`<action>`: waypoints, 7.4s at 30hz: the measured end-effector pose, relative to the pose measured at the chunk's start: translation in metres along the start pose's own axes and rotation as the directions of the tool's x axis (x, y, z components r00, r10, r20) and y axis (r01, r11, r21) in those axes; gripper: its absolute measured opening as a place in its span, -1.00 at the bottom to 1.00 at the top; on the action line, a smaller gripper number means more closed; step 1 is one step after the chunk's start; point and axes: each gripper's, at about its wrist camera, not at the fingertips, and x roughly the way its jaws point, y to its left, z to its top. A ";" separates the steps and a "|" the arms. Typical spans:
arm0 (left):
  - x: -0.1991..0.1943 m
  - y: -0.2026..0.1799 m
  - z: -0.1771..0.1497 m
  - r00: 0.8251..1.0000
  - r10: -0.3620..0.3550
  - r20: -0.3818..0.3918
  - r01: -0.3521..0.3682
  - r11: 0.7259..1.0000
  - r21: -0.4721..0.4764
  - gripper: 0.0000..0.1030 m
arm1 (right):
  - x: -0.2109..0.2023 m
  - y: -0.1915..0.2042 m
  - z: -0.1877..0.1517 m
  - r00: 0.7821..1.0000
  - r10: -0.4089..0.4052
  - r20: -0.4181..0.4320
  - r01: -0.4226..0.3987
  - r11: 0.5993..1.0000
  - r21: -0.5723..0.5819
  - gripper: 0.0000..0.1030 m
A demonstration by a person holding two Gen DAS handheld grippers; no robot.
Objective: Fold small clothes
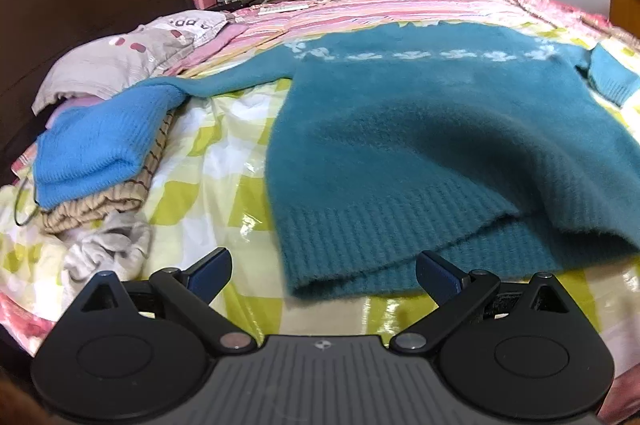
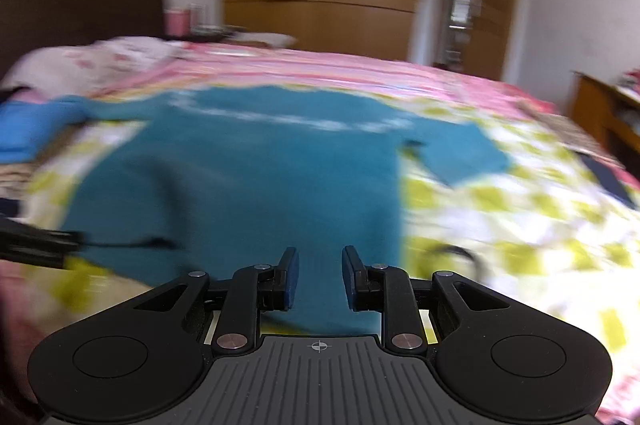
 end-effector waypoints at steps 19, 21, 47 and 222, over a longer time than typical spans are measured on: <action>0.028 -0.013 -0.002 0.990 0.141 0.027 -0.143 0.965 0.219 0.93 | 0.037 0.011 -0.003 0.990 0.120 -0.079 -0.117 0.992 0.039 -0.53; 0.029 -0.011 -0.001 0.987 0.159 0.031 -0.162 0.968 0.191 0.89 | 0.039 0.013 -0.003 0.989 0.121 -0.080 -0.119 0.992 0.040 -0.53; 0.002 0.066 -0.001 0.990 0.140 -0.034 -0.144 0.966 -0.216 0.51 | 0.040 0.002 -0.008 0.993 0.048 -0.108 -0.051 0.998 -0.025 -0.26; 0.117 -0.132 0.184 0.911 -0.375 0.171 0.383 0.924 -0.014 0.64 | 0.227 -0.199 0.174 0.974 0.223 -0.038 -0.152 0.770 0.619 -0.92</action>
